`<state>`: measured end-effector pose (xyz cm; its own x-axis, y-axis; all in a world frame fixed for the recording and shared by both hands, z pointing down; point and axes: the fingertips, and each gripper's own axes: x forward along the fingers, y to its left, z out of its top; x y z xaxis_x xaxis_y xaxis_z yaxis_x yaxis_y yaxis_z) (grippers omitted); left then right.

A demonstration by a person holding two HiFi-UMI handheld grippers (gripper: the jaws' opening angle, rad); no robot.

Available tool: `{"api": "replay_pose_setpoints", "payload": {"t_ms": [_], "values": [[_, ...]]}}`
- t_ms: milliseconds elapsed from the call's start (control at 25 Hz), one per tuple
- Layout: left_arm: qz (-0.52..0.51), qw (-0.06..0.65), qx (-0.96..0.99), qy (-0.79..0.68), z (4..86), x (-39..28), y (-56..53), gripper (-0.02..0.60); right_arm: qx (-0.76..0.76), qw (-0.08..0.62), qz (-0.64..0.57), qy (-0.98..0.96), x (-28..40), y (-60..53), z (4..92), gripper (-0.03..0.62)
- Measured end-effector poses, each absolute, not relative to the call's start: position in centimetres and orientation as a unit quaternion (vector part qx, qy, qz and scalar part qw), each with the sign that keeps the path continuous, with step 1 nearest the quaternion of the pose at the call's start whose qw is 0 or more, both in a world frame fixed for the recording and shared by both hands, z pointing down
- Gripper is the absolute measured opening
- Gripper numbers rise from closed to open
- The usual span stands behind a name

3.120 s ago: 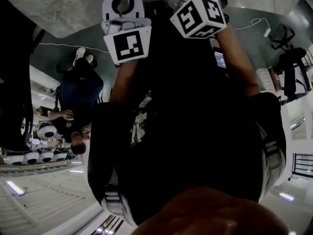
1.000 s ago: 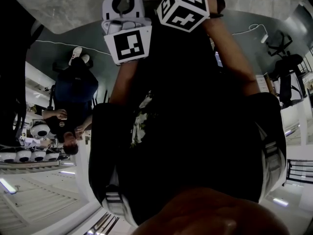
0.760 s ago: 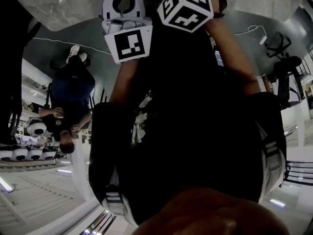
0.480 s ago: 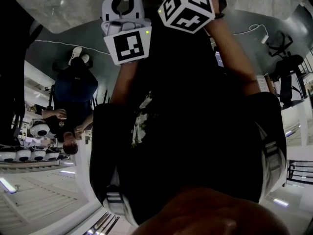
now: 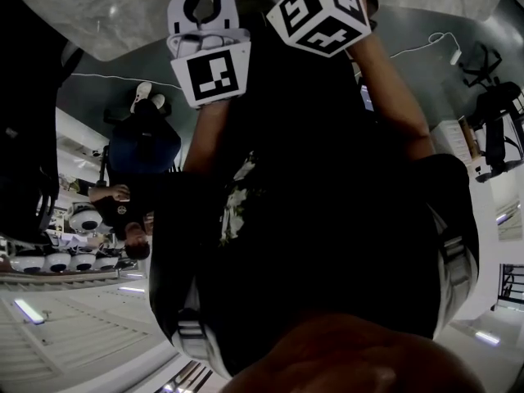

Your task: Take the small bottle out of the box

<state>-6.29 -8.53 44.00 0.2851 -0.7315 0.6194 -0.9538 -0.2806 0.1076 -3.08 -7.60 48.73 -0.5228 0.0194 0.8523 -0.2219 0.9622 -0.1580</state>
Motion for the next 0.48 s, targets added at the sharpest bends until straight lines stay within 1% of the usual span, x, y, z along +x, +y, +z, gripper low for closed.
{"api": "replay_pose_setpoints", "payload": {"t_ms": [480], "values": [[0.251, 0.204, 0.797, -0.51, 43.4, -5.5, -9.9, 0.008, 0.149, 0.423, 0.161, -0.879, -1.8, -9.4, 47.1, 0.201]]}}
